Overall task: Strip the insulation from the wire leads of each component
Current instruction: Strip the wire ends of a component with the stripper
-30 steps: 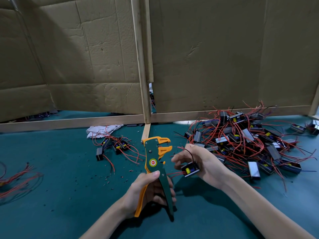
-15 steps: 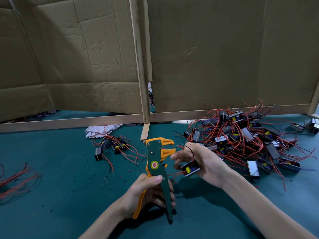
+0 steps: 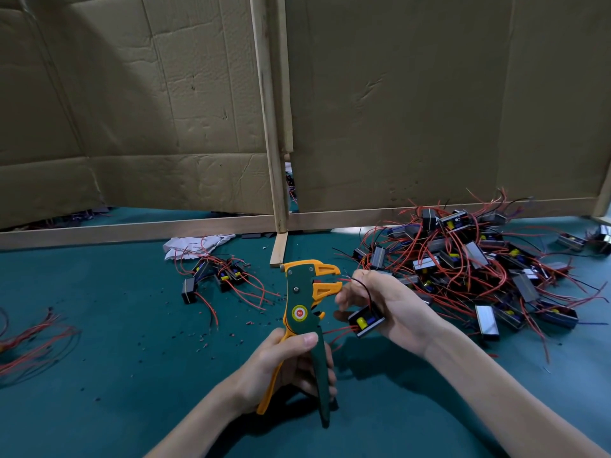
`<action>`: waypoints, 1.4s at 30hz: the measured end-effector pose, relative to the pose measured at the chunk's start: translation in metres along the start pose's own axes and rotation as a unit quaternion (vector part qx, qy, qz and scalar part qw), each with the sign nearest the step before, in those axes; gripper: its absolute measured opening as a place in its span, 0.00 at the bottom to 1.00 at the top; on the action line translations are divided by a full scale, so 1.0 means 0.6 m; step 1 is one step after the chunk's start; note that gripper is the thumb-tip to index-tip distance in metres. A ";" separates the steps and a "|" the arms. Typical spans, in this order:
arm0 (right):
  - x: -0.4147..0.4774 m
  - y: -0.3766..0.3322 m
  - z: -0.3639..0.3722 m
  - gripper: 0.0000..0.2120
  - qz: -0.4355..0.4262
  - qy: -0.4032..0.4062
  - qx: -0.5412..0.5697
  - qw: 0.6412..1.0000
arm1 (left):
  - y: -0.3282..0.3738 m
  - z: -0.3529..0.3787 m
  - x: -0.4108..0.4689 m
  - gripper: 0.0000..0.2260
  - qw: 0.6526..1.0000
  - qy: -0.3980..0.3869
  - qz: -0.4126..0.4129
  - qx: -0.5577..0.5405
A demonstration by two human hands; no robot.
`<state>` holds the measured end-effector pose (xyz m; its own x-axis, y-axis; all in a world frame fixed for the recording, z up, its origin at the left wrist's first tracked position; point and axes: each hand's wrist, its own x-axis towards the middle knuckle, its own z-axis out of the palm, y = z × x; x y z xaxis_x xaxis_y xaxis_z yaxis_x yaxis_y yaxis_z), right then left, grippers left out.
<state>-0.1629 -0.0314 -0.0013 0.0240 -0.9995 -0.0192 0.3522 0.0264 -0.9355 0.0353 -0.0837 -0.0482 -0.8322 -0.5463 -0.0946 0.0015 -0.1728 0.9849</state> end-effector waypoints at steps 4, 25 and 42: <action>0.001 -0.001 0.000 0.06 -0.001 0.003 0.012 1.000 | 0.001 0.003 0.002 0.20 1.000 0.013 -0.003 0.003; -0.007 -0.003 -0.002 0.12 -0.062 0.040 -0.005 0.997 | -0.009 0.004 0.002 0.26 0.997 0.037 0.040 -0.051; -0.012 -0.001 0.005 0.09 -0.037 0.021 -0.005 0.999 | -0.007 0.005 -0.004 0.21 0.999 -0.002 0.033 -0.029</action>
<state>-0.1606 -0.0243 0.0005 -0.0417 -0.9985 0.0345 0.3427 -0.0468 -0.9383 0.0358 -0.0794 -0.0515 -0.8319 -0.5541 -0.0295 0.0875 -0.1836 0.9791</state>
